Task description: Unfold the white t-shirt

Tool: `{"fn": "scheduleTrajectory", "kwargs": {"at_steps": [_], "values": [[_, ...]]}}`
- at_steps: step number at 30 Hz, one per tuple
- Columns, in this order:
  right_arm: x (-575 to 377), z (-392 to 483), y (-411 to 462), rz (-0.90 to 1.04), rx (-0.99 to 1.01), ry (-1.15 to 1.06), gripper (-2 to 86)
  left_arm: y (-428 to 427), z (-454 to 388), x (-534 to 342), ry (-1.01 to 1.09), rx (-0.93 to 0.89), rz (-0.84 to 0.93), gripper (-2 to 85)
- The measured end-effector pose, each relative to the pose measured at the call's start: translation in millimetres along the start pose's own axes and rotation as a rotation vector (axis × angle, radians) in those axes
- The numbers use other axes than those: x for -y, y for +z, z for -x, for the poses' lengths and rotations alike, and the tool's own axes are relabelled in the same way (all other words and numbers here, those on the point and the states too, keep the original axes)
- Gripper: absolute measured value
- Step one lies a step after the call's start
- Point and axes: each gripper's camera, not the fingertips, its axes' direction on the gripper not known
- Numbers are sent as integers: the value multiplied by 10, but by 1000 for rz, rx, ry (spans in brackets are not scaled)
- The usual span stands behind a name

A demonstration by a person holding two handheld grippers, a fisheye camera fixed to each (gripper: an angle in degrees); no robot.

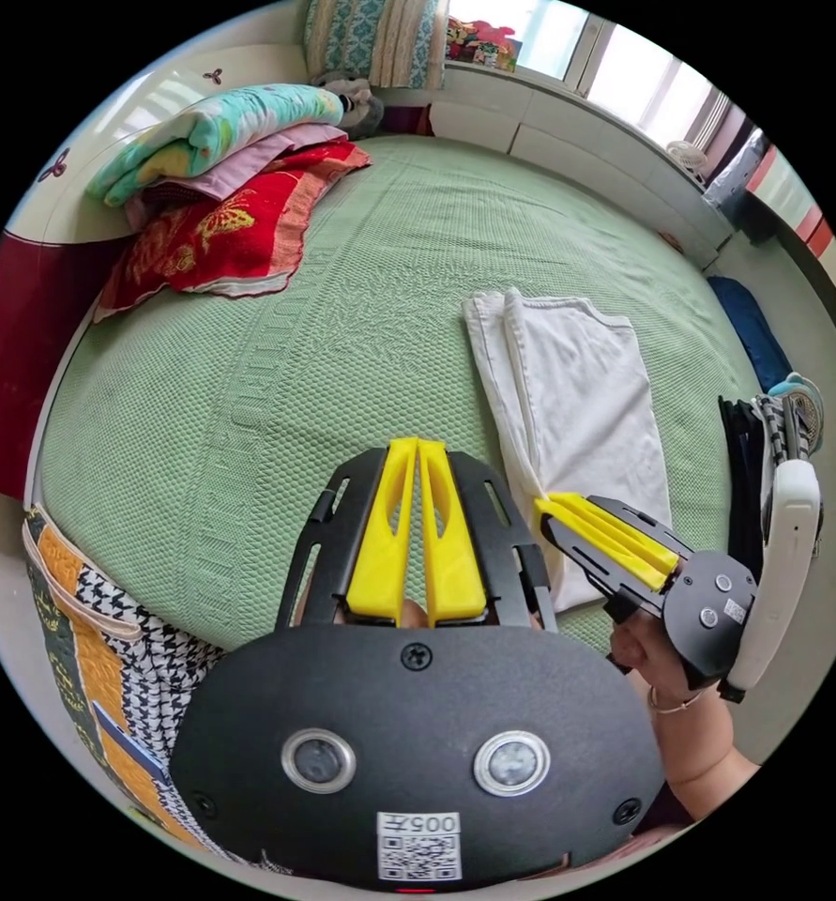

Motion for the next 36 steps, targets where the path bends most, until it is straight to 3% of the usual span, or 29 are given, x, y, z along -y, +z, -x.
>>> {"fn": "scheduleTrajectory", "kwargs": {"at_steps": [12, 25, 36], "values": [[98, -284, -75, 13, 139, 20, 22, 59, 26, 15, 5, -45, 8, -7], [-11, 208, -111, 73, 70, -263, 114, 17, 89, 38, 1, -46, -34, -7], [-198, 586, 72, 140, -24, -440, 107, 83, 184, 124, -12, -44, -46, -7]]}}
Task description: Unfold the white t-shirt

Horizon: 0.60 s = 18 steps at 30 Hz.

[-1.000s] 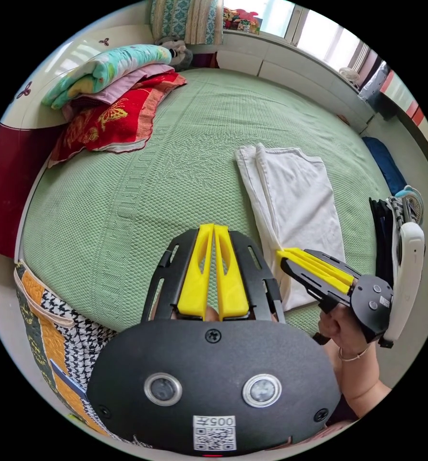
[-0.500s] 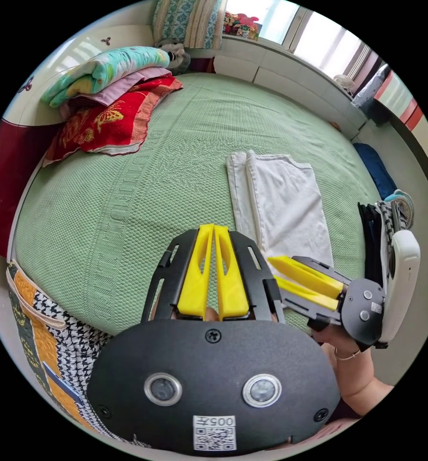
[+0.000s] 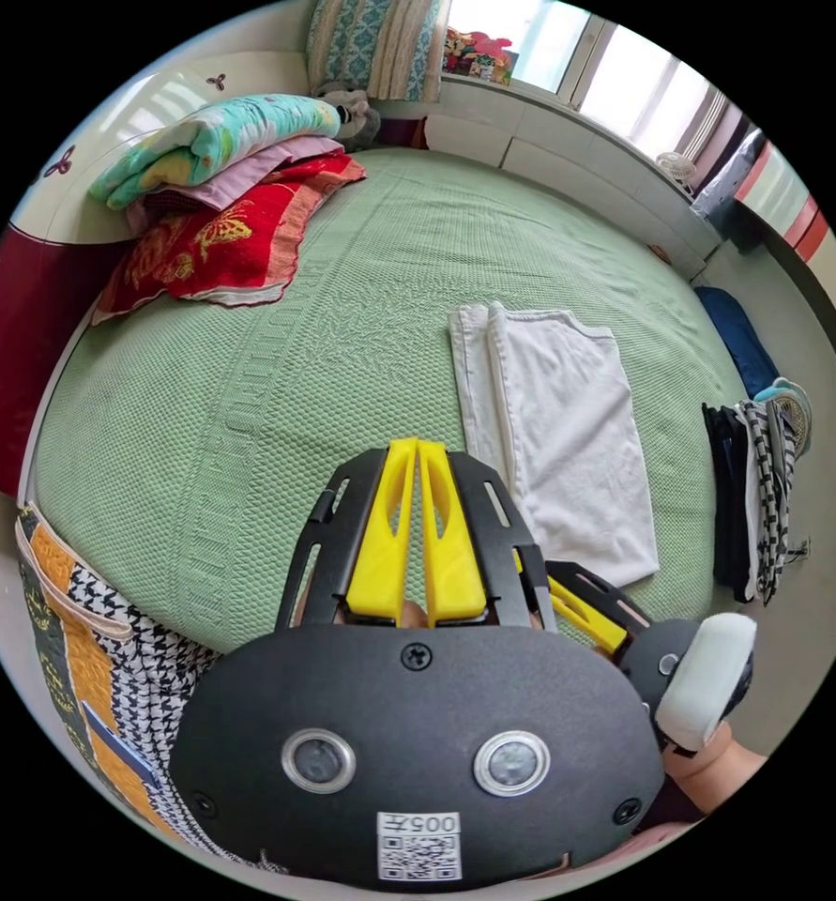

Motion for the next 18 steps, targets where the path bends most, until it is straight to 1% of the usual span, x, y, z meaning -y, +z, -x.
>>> {"fn": "scheduleTrajectory", "kwargs": {"at_steps": [4, 9, 13, 16, 18], "values": [[-10, -25, 100, 30, -45, -7, 91, 69, 23, 49, 4, 21, 11, -7], [-49, -177, -24, -2, 22, 60, 57, 118, 66, 86, 9, 30, 7, -7], [-108, -348, -138, -26, 114, 103, 33, 190, 114, 136, 8, 36, 13, -6], [-154, -437, -187, -31, 124, 125, 21, 249, 121, 177, 17, 38, 19, -6], [-192, -492, -247, -50, 94, 145, 14, 290, 119, 201, 25, 37, 22, -6]]}}
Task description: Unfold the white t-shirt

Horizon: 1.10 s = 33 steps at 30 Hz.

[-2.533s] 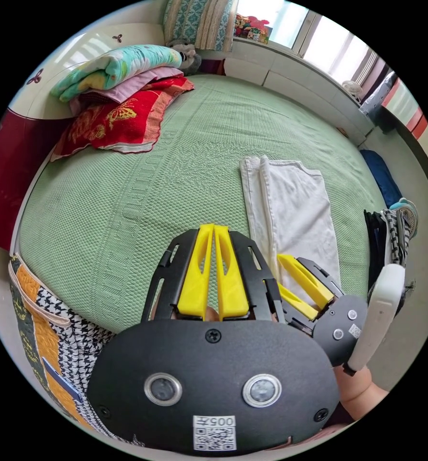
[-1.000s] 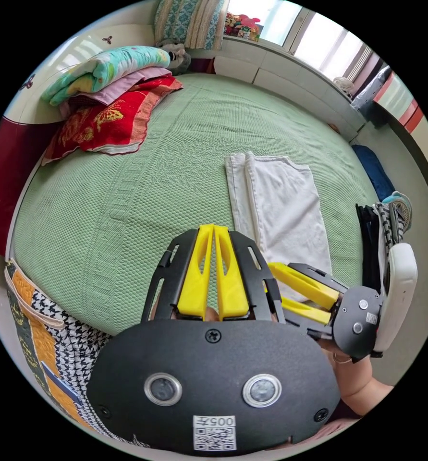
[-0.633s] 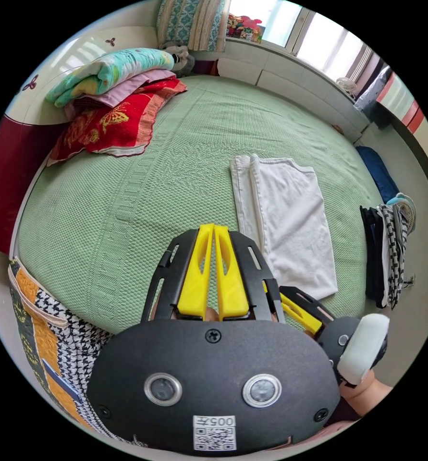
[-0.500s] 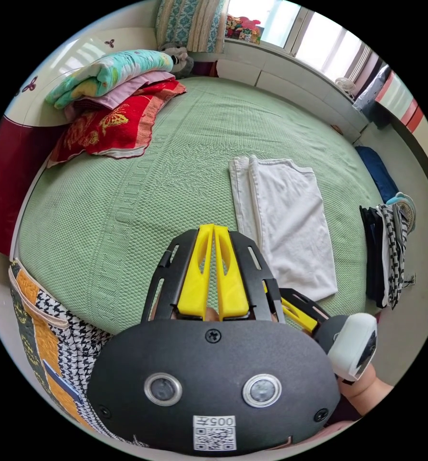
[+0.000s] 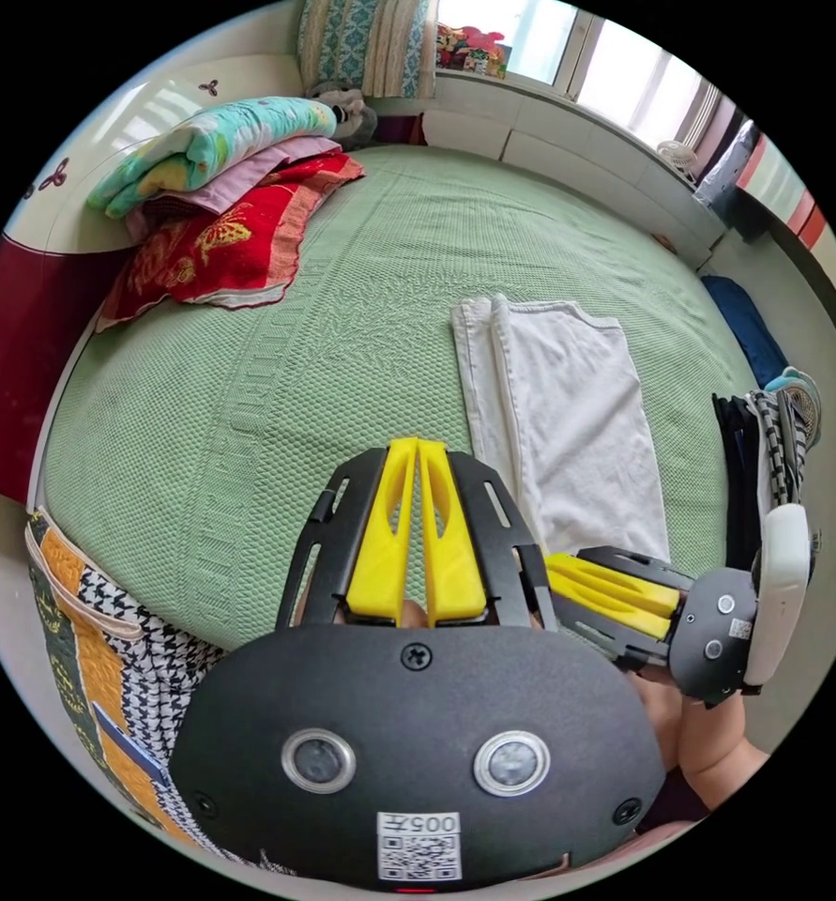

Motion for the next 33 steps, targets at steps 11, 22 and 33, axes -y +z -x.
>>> {"fn": "scheduleTrajectory", "kwargs": {"at_steps": [11, 22, 33], "values": [[-195, -275, -327, -69, -40, 75, 6, 633, -204, 171, 139, -104, 158, -6], [-335, -144, -387, -61, 16, -40, 79, 925, -142, 378, 155, -192, 206, -7], [-290, 100, -86, -27, -71, -58, 133, 1004, -43, 512, 168, -213, 214, -6]]}}
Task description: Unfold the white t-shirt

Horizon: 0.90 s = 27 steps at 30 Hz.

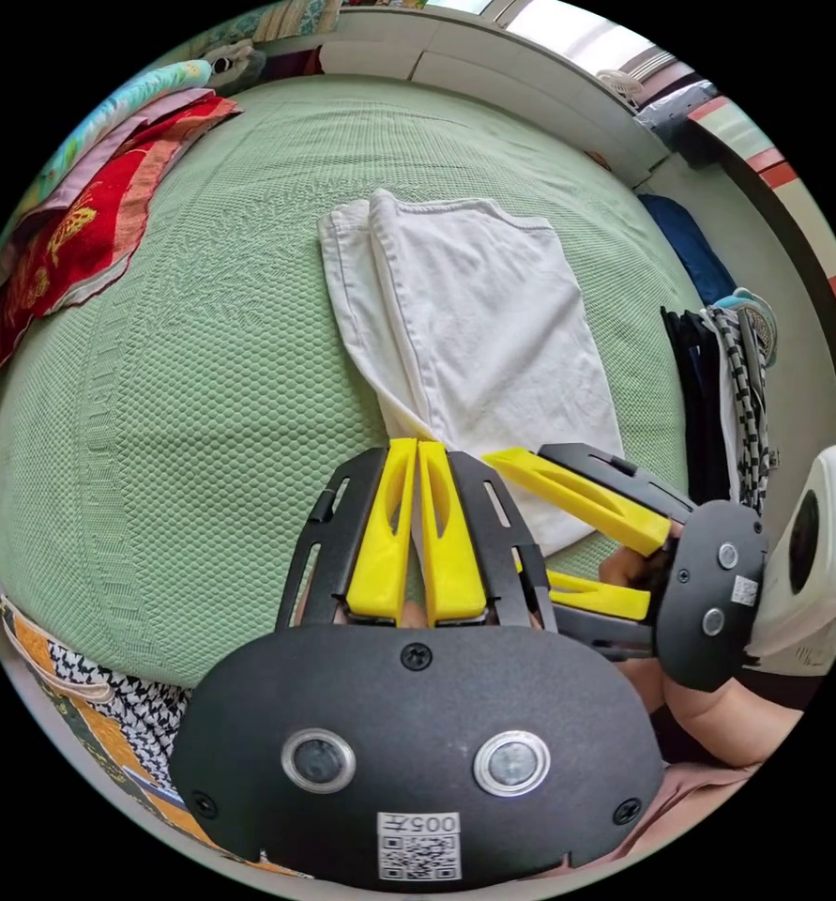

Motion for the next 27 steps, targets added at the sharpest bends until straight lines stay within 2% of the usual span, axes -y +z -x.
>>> {"fn": "scheduleTrajectory", "kwargs": {"at_steps": [7, 12, 16, 21, 24, 27], "values": [[-104, -95, -56, -116, -1, 94, 116, 23, 88, 56, 7, -7, 0, -6], [-130, -84, 4, -106, -15, 91, 101, 25, 163, 59, -3, -34, -6, -7], [-187, -63, 14, -93, -90, 91, 61, -22, 192, 26, -7, -3, -35, -6], [-341, -206, -118, -136, -74, 145, -5, -131, 234, -40, -10, 13, -103, -2], [-448, -356, -228, -155, -55, 192, -10, -113, 229, -52, -27, 30, -111, 13], [-572, -514, -379, -191, -71, 226, -10, -54, 175, -27, -12, 27, -108, 67]]}}
